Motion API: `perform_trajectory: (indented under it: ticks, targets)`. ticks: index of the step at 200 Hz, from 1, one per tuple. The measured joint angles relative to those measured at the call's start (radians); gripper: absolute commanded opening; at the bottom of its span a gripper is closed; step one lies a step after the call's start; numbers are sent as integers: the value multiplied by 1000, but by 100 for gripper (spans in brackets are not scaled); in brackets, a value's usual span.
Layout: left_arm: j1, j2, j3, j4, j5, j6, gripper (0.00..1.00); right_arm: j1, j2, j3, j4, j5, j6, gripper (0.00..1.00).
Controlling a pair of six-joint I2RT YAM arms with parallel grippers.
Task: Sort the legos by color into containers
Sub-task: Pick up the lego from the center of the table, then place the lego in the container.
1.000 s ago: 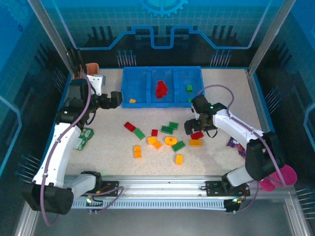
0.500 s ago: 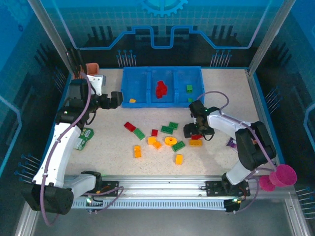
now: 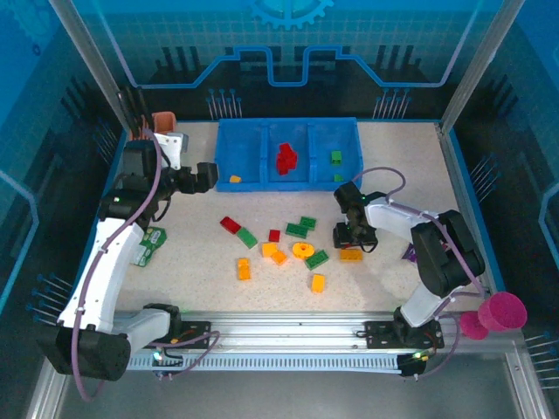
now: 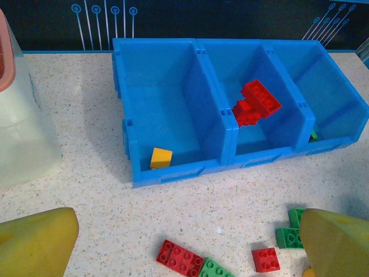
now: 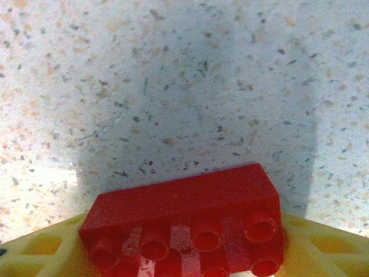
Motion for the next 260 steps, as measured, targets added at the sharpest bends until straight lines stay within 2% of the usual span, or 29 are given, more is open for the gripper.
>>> perform_trajectory:
  ticks: [27,52,100,141,184,209,260]
  targets:
    - [0,0,0,0,0,0,99,0,15,35,-34,5,-13,50]
    - [0,0,0,0,0,0,99,0,29,159,-100,19,-45,49]
    - [0,0,0,0,-1,0,99,0,115,675,-163,42,-140,49]
    - [1,0,0,0,-9,3,99,0,372,1140,-195,3,-180,49]
    - [10,0,0,0,-10,3,100,12,612,1442,-263,-37,-179,49]
    - [11,0,0,0,-11,3,99,35,710,1576,-292,-42,-180,48]
    - [11,0,0,0,-11,3,99,68,799,1661,-308,-51,-180,49]
